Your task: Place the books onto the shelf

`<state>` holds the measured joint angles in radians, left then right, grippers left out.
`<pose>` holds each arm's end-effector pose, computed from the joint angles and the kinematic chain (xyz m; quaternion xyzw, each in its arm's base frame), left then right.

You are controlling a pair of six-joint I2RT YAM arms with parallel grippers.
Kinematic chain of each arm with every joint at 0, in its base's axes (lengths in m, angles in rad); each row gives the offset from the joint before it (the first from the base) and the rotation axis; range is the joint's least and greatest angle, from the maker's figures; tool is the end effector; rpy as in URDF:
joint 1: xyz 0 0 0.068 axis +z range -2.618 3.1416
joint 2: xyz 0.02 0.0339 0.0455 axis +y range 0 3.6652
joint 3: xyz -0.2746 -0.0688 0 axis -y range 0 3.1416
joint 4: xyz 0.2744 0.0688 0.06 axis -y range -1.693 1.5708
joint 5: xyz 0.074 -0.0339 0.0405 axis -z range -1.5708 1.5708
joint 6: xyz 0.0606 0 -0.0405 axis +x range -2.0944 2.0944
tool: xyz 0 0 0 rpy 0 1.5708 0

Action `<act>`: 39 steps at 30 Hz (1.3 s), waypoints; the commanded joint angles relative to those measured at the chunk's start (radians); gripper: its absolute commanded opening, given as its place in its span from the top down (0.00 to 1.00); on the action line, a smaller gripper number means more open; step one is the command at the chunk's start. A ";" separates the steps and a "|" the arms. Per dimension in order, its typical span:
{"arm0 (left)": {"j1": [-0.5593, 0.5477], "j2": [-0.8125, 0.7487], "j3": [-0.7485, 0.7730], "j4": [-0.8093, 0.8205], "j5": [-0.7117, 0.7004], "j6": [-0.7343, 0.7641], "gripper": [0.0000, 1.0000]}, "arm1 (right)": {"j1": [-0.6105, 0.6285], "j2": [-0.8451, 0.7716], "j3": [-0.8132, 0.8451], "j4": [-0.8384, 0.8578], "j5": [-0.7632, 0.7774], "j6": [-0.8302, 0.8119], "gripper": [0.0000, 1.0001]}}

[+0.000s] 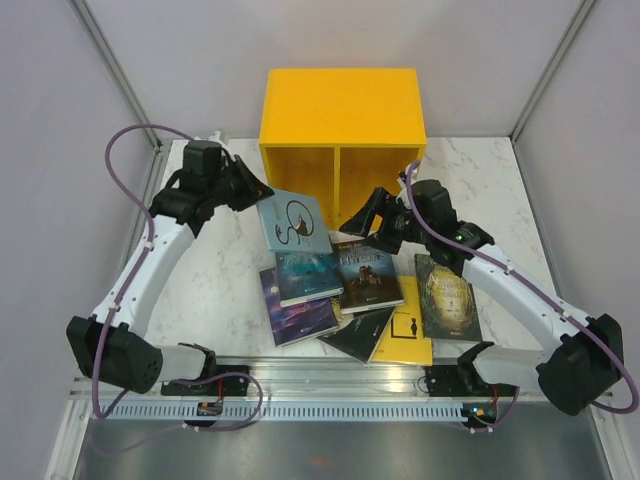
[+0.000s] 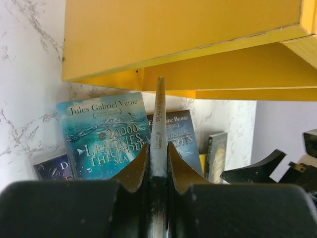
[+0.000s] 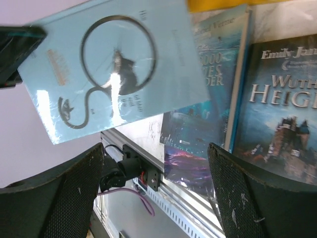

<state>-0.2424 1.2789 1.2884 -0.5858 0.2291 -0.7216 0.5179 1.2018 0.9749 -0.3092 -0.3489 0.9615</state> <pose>0.3135 -0.0917 0.3666 -0.1542 0.8611 -0.3087 0.3733 0.2629 0.1736 0.2995 0.1046 0.8539 0.4397 0.2581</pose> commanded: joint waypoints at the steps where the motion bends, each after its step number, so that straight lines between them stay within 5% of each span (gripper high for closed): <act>1: -0.063 0.092 0.109 -0.046 -0.011 0.071 0.98 | 0.086 0.041 0.094 0.032 0.054 -0.076 0.12; 8: -0.110 0.240 0.265 -0.179 -0.014 0.067 0.98 | 0.447 0.171 0.376 -0.328 0.606 -0.397 0.13; 19: -0.120 0.344 0.390 -0.325 0.036 0.102 0.98 | 0.786 0.304 0.442 -0.442 1.227 -0.530 0.13; 29: -0.150 0.352 0.391 -0.338 0.105 0.067 0.98 | 0.803 0.377 0.472 -0.311 1.257 -0.679 0.12; 39: -0.158 0.363 0.427 -0.361 0.148 0.060 0.98 | 0.806 0.355 0.479 -0.234 1.098 -0.715 0.12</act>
<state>-0.3492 1.6321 1.6581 -0.9539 0.2291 -0.6830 1.3174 1.5948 1.4258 -0.5888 0.7967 0.2577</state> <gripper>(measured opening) 0.151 0.880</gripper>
